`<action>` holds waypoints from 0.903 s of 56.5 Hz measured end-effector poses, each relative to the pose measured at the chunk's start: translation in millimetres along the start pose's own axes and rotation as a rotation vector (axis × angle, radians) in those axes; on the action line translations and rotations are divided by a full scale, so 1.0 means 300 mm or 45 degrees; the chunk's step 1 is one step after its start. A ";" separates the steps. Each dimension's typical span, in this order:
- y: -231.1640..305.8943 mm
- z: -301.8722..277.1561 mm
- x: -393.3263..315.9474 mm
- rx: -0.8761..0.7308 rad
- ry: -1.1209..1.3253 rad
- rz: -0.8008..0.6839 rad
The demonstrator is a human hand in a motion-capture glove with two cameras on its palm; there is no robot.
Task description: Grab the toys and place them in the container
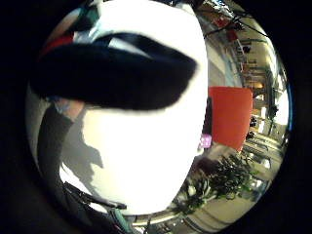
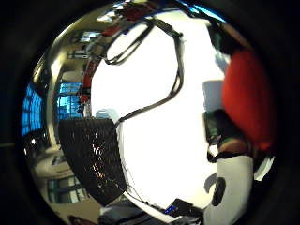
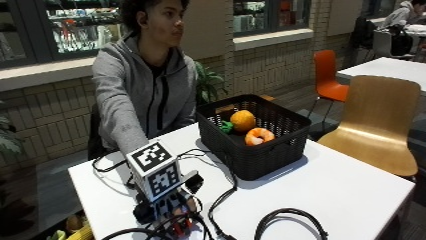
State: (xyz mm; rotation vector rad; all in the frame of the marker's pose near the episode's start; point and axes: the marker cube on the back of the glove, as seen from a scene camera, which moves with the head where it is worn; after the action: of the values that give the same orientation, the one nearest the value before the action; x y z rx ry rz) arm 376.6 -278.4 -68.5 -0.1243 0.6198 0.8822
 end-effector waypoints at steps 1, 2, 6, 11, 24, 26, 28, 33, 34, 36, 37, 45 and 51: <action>0.000 -0.001 -0.004 0.003 0.017 -0.007; 0.000 -0.003 -0.007 0.008 0.037 -0.014; 0.002 -0.014 -0.021 0.059 0.150 -0.037; 0.012 -0.026 -0.041 0.098 0.196 -0.050; 0.061 -0.155 -0.181 0.209 0.003 -0.224; 0.076 -0.202 -0.239 0.225 -0.020 -0.301; 0.092 -0.260 -0.306 0.236 -0.030 -0.387; 0.183 -0.363 -0.516 0.253 -0.102 -0.610; 0.209 -0.374 -0.564 0.263 -0.121 -0.659; 0.259 -0.389 -0.649 0.277 -0.148 -0.743; 0.282 -0.394 -0.686 0.279 -0.152 -0.779; 0.419 -0.403 -0.906 0.256 -0.057 -0.991; 0.483 -0.381 -0.995 0.183 -0.031 -1.070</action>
State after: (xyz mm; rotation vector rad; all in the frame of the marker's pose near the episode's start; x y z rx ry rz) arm 73.9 -429.7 24.8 -0.2215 0.5345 0.0269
